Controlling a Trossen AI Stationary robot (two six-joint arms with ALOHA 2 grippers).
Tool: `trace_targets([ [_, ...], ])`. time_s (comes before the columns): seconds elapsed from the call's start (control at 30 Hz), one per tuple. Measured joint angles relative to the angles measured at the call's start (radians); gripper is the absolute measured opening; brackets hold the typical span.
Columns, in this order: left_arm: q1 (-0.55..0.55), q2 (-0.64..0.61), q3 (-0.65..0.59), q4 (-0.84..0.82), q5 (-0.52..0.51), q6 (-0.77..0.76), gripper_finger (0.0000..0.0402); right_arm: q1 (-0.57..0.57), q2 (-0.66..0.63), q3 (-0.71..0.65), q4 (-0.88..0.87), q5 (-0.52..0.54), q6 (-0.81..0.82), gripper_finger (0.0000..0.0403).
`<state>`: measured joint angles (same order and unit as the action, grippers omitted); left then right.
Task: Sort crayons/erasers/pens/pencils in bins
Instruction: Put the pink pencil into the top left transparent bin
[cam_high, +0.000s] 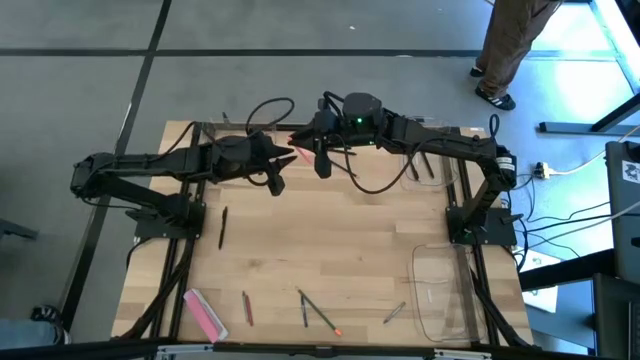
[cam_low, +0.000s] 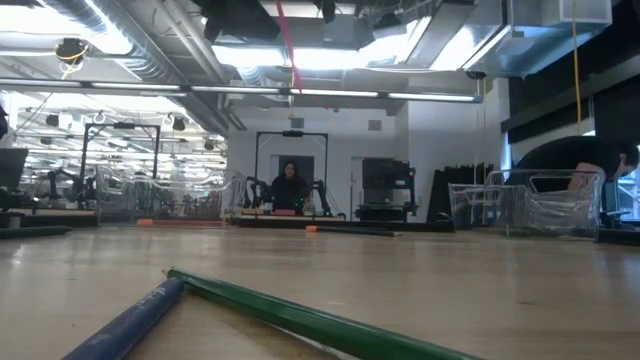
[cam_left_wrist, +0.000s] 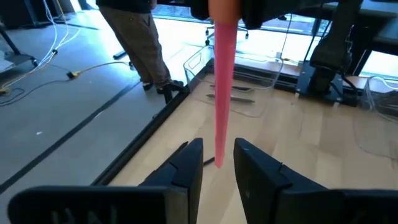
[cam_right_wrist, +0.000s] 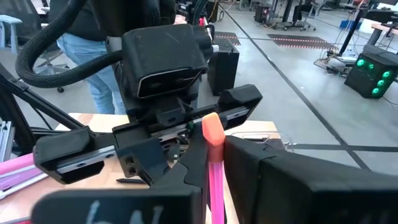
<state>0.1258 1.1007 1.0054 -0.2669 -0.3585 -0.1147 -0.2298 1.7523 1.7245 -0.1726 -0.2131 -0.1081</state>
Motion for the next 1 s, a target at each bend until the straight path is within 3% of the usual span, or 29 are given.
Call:
trace_targets([
  [0.73,0.0,0.0,0.0,0.15,0.007,0.145,0.008,0.0,-0.001,0.0,0.04,-0.002,-0.002,0.0042],
  [1.0,0.001,0.0,0.0,0.149,0.001,0.143,0.0016,0.001,-0.001,0.0,0.04,-0.003,-0.004,0.0042],
])
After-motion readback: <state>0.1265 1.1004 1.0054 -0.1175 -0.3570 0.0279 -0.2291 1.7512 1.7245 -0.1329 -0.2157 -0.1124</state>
